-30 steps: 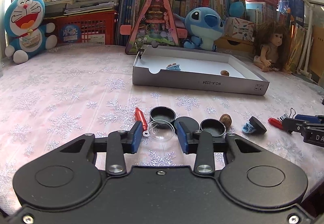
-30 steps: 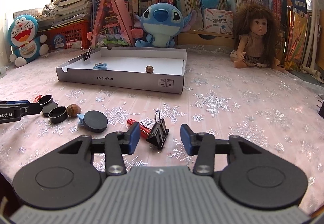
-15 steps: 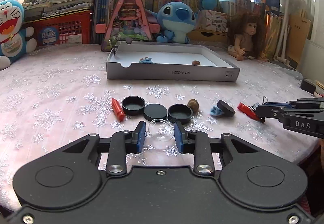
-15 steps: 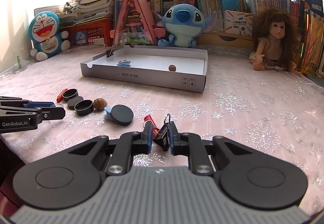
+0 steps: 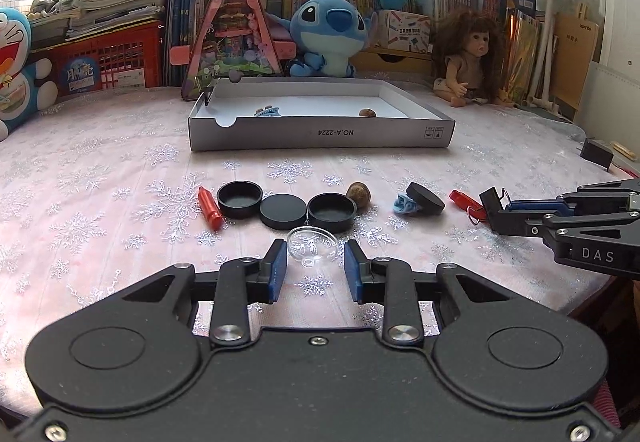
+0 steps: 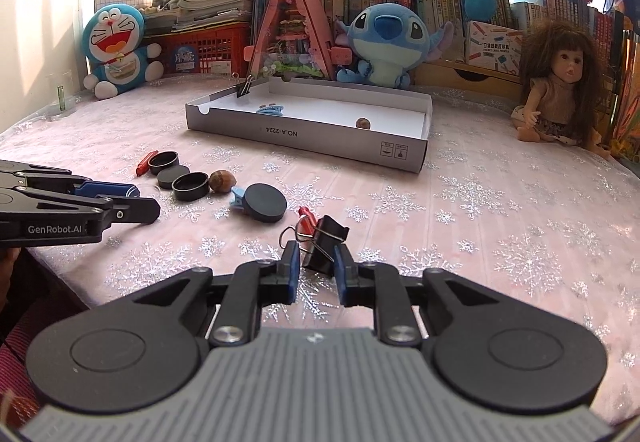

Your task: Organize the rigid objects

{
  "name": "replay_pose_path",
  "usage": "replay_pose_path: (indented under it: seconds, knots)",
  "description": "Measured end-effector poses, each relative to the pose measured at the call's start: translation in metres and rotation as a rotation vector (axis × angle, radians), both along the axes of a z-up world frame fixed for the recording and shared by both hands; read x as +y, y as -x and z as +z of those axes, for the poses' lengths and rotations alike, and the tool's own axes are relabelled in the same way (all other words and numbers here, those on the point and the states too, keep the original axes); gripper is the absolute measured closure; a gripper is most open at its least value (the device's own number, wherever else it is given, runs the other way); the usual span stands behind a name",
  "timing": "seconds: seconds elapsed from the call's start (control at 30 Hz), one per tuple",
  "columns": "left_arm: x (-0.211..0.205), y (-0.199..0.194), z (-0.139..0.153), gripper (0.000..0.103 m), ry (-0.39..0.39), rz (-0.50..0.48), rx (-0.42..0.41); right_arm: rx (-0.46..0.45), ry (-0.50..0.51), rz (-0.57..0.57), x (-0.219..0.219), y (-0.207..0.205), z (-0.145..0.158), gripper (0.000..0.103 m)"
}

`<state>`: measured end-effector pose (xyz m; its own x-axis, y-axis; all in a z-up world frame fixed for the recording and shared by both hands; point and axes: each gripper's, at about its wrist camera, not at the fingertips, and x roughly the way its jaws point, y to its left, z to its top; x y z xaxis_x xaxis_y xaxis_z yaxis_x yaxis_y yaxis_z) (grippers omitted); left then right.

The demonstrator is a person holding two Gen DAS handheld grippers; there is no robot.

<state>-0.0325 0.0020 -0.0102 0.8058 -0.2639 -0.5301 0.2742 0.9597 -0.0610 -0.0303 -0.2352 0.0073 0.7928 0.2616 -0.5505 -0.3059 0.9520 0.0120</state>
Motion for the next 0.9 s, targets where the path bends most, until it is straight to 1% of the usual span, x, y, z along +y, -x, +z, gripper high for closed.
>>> replay_pose_path:
  seconds: [0.2,0.27,0.57,0.67,0.77,0.83,0.87,0.9]
  knots:
    - [0.000,-0.001,-0.001,0.074,-0.011,-0.001,-0.003,0.006,0.031,-0.031,-0.006,-0.002,-0.003,0.074]
    - [0.000,-0.002,-0.002,0.074,-0.011,0.000,-0.004,0.006,0.042,-0.052,-0.009,-0.003,-0.003,0.060]
    - [0.001,-0.002,-0.002,0.074,-0.011,0.009,-0.008,0.030,0.075,-0.183,-0.029,-0.012,-0.003,0.059]
    - [0.001,-0.002,-0.002,0.074,-0.008,0.015,-0.009,0.041,0.083,-0.261,-0.034,-0.015,-0.002,0.057]
    - [-0.001,-0.002,-0.002,0.074,-0.006,0.020,-0.011,0.052,0.040,-0.362,-0.043,-0.016,0.001,0.055]
    - [-0.002,-0.001,-0.002,0.074,-0.006,0.021,-0.014,0.053,-0.035,-0.380,-0.048,-0.014,0.006,0.055]
    - [-0.002,-0.002,-0.002,0.074,-0.007,0.021,-0.014,0.054,-0.086,-0.372,-0.049,-0.013,0.009,0.054]
    - [-0.002,-0.002,-0.003,0.074,-0.007,0.021,-0.015,0.053,-0.117,-0.364,-0.048,-0.011,0.011,0.053]
